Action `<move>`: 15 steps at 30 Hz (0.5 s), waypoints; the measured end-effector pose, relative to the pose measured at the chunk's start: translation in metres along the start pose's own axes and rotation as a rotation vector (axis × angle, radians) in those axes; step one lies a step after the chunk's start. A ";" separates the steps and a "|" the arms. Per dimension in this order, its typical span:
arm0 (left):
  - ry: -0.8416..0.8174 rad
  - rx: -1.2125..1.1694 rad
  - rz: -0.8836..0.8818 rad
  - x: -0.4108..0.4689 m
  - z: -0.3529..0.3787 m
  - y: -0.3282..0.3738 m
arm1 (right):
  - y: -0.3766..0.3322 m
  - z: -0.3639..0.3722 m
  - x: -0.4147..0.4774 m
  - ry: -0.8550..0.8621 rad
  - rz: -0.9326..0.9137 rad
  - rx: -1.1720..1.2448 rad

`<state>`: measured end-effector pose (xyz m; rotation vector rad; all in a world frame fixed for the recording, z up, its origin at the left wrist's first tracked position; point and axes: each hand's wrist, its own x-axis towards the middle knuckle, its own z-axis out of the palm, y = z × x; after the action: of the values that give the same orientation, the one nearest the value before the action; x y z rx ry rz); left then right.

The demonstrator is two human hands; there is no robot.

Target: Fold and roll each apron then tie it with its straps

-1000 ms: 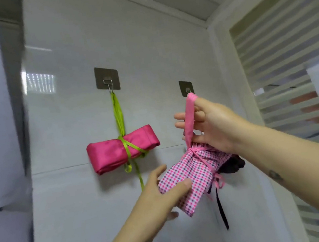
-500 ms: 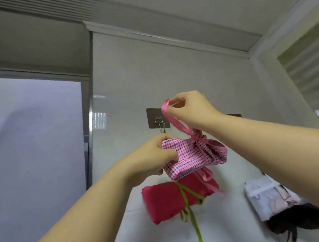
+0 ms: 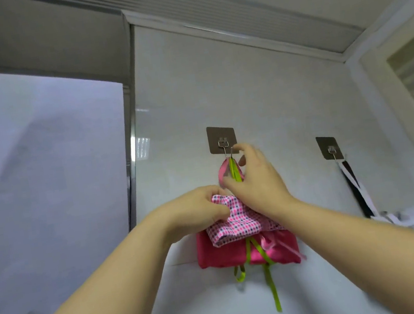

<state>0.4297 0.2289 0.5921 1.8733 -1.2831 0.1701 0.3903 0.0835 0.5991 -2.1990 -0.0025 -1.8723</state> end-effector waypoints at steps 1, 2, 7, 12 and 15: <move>0.046 0.070 0.024 -0.001 0.002 0.001 | 0.001 -0.001 -0.015 0.035 0.027 -0.009; 0.110 0.159 0.053 -0.001 0.005 0.001 | 0.003 -0.002 -0.028 0.040 0.053 -0.026; 0.458 0.417 0.222 -0.003 0.033 -0.008 | 0.020 -0.010 -0.064 0.009 0.112 -0.073; 0.601 0.687 0.218 -0.013 0.062 -0.025 | 0.030 -0.003 -0.090 -0.104 -0.073 -0.339; 0.599 0.772 0.183 -0.020 0.068 -0.036 | 0.036 -0.009 -0.098 -0.174 -0.135 -0.405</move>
<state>0.4280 0.2001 0.5182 2.0535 -1.0159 1.3752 0.3704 0.0630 0.4986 -2.6879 0.2202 -1.8752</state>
